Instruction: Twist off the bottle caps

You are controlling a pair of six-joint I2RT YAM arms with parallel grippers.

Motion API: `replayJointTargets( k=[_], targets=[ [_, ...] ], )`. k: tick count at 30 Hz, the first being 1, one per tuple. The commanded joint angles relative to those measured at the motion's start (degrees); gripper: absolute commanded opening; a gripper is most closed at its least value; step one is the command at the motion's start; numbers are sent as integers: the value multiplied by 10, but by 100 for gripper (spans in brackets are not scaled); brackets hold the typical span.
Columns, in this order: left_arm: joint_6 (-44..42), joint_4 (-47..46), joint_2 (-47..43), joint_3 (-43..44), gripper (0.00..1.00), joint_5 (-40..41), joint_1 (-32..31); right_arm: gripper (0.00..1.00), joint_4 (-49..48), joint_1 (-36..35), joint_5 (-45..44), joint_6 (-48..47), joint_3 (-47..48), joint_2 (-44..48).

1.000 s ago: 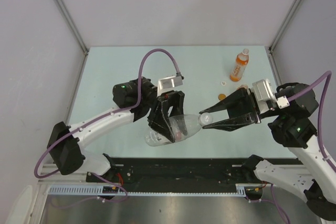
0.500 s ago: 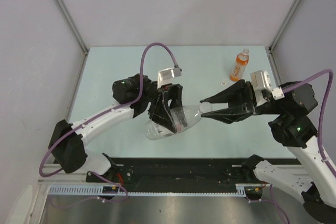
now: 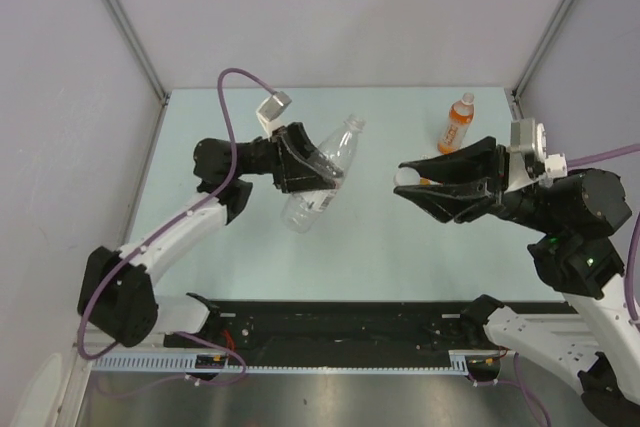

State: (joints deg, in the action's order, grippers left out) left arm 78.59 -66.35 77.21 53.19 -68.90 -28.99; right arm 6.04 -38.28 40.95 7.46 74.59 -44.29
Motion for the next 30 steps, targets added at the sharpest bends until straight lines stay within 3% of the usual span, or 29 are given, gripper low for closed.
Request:
replayJointTargets(
  k=[1,3,4,8,13,18,22,30],
  targets=[
    [-427,508,-119,49,0,197,14,0,62,0,-216,-7,14,-24],
    [-530,585,-144,67,0,322,3,0,85,0,-280,-4,10,-39],
    [-534,610,-159,67,0,347,3,0,100,0,-344,0,5,-47],
    [-547,642,-193,57,0,438,3,0,86,-2,-466,32,-54,-87],
    [-556,659,-259,18,0,608,3,0,1,-2,-613,85,-189,-117],
    [-568,688,-335,-24,0,708,3,0,-124,-1,-680,120,-277,-180],
    [-569,700,-359,-41,0,736,0,0,-194,-1,-713,127,-299,-257],
    [-568,714,-387,-63,0,744,-8,0,-243,4,-668,176,-277,-432]
  ],
)
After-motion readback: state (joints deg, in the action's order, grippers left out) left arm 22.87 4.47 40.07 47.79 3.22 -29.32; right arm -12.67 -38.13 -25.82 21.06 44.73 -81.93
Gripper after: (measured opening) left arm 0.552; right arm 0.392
